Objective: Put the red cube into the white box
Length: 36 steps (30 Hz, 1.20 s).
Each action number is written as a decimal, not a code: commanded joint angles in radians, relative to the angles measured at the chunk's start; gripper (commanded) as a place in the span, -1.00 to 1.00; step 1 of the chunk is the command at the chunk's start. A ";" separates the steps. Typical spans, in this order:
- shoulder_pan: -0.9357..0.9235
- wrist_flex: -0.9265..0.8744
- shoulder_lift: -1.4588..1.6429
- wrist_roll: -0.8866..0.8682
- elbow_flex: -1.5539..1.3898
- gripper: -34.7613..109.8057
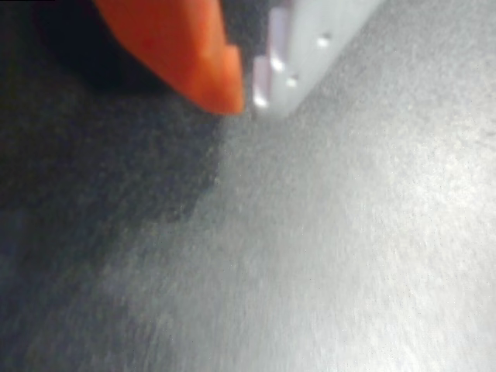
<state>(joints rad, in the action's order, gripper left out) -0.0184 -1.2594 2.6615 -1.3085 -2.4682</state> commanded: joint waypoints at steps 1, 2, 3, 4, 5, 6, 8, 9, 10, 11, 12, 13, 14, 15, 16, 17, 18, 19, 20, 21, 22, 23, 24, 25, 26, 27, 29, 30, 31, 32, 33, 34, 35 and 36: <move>0.000 -0.002 0.100 0.015 -0.057 -0.52; -0.003 -0.002 0.129 0.017 -0.080 -0.52; -0.003 0.000 0.160 0.017 -0.103 -0.52; -0.003 0.002 0.189 0.017 -0.126 -0.52; -0.003 0.003 0.218 0.017 -0.146 -0.52; -0.003 0.005 0.247 0.017 -0.164 -0.52; -0.003 0.005 0.305 0.017 -0.201 -0.52; -0.003 0.002 0.337 0.017 -0.222 -0.52; -0.003 0.000 0.376 0.017 -0.245 -0.52; -0.003 -0.003 0.417 0.017 -0.268 -0.52; -0.003 -0.009 0.454 0.015 -0.290 -0.52; -0.003 -0.014 0.491 0.015 -0.310 -0.52; -0.003 -0.018 0.525 0.015 -0.330 -0.52; -0.003 -0.018 0.535 0.014 -0.344 -0.52; -0.003 -0.012 0.535 0.014 -0.351 -0.52; -0.003 -0.009 0.535 0.014 -0.356 -0.52; -0.003 -0.008 0.535 0.014 -0.359 -0.52; -0.003 -0.008 0.535 0.014 -0.359 -0.52; -0.005 -0.011 0.535 0.014 -0.362 -0.52; -0.005 -0.012 0.535 0.014 -0.365 -0.52; -0.005 -0.012 0.535 0.014 -0.374 -0.52; -0.006 -0.009 0.535 0.014 -0.385 -0.52; -0.008 -0.005 0.535 0.014 -0.400 -0.52; -0.012 0.002 0.535 0.014 -0.416 -0.52; -0.014 0.009 0.535 0.014 -0.434 -0.52; -0.015 0.014 0.535 0.014 -0.453 -0.52; -0.021 0.020 0.535 0.012 -0.485 -0.52; -0.023 0.015 0.535 0.012 -0.485 -0.52; -0.026 0.008 0.535 0.012 -0.485 -0.52; -0.026 -0.011 0.535 -0.002 -0.485 -0.52; -0.026 -0.035 0.535 -0.023 -0.485 -0.52; -0.029 -0.052 0.535 -0.025 -0.485 -0.52; -0.031 -0.058 0.535 -0.028 -0.485 -0.52; -0.031 -0.058 0.535 -0.029 -0.485 -0.52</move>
<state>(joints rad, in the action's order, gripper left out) -0.0383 -1.3039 3.1922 -1.3254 -2.9560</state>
